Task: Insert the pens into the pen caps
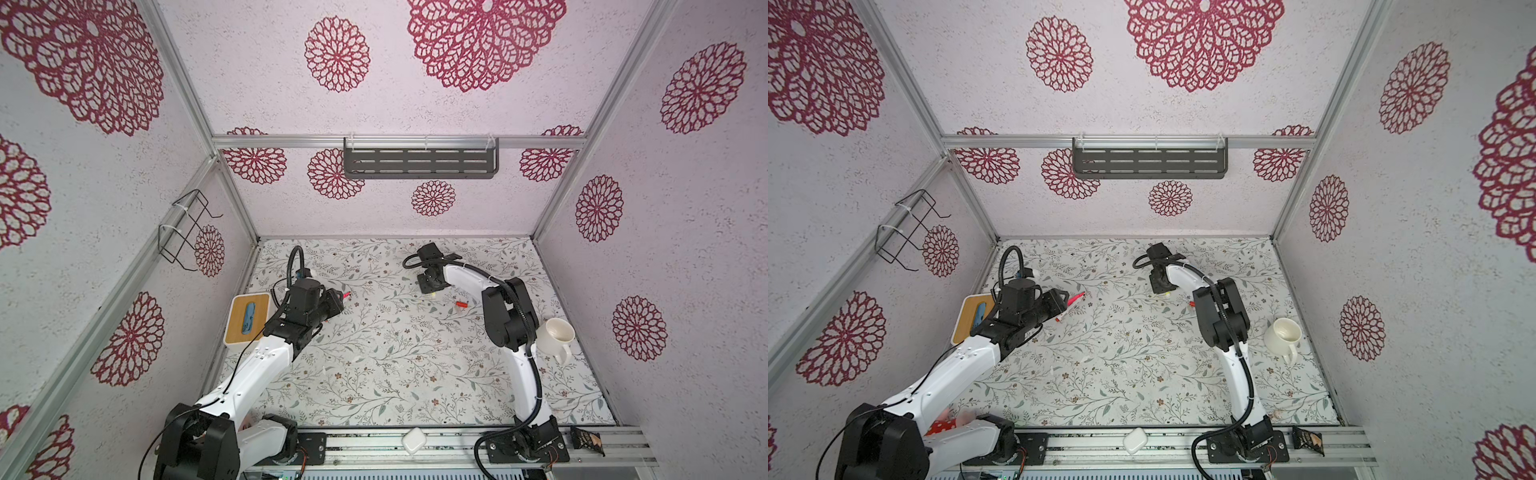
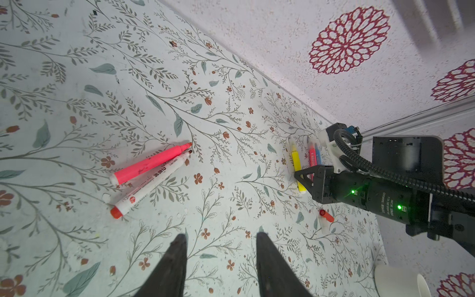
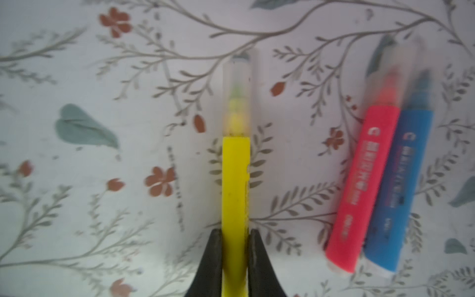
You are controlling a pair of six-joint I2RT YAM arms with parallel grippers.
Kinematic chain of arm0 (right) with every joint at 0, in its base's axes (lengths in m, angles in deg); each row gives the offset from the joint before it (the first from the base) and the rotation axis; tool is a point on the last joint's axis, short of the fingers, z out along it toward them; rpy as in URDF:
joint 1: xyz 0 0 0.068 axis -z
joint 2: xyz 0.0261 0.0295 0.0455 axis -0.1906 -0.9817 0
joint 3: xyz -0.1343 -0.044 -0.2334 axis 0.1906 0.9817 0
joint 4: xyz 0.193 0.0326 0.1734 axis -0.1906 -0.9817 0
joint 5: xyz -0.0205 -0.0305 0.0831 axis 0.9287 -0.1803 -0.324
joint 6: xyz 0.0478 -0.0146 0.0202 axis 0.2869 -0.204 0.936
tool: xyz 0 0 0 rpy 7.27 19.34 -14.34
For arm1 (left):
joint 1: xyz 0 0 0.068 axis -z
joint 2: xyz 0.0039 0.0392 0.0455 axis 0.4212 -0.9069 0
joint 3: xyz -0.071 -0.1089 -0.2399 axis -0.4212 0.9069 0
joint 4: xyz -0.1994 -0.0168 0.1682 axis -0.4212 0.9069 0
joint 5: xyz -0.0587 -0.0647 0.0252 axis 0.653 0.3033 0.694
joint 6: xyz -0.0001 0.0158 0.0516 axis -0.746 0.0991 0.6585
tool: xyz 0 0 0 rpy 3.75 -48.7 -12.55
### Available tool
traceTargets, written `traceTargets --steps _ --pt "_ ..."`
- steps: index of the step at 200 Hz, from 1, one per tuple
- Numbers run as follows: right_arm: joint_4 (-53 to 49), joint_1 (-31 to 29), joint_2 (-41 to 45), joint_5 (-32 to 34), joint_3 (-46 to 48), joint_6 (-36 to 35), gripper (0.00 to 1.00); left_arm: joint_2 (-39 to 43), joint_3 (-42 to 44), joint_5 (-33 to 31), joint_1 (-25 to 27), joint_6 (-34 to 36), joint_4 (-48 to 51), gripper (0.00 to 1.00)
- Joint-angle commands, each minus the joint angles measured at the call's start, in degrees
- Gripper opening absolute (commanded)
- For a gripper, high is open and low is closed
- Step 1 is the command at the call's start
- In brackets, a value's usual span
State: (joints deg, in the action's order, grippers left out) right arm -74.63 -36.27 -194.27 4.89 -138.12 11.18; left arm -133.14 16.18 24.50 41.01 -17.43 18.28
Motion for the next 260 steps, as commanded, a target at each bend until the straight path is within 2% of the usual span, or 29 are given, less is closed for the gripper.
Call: traceTargets --steps 1,151,206,222,233,245,260 --pt "-3.0 2.2 -0.8 3.6 -2.0 -0.8 0.11 1.1 0.9 -0.3 -0.6 0.6 0.3 0.46" --pt "-3.9 3.7 5.7 7.6 -4.2 -1.0 0.24 3.4 1.5 0.2 -1.1 1.8 1.8 0.48" --pt "-3.9 3.2 8.7 7.4 -2.9 -0.9 0.24 4.5 1.4 -0.8 -1.2 2.4 3.3 0.48" --pt "-2.8 2.7 11.6 6.5 -0.9 -0.8 0.27 4.1 1.2 -1.5 -1.2 2.6 4.3 0.50" --pt "-1.2 2.4 14.1 4.8 1.5 -0.9 0.34 2.7 0.6 -1.2 -1.3 2.9 5.2 0.51" --pt "1.8 2.0 17.8 1.5 5.6 -1.6 0.43 0.4 -0.4 -0.7 -1.2 3.5 6.4 0.51" --pt "8.0 1.8 23.7 -4.7 12.2 -2.2 0.46 -2.7 -1.3 0.2 -1.3 4.1 6.9 0.51"
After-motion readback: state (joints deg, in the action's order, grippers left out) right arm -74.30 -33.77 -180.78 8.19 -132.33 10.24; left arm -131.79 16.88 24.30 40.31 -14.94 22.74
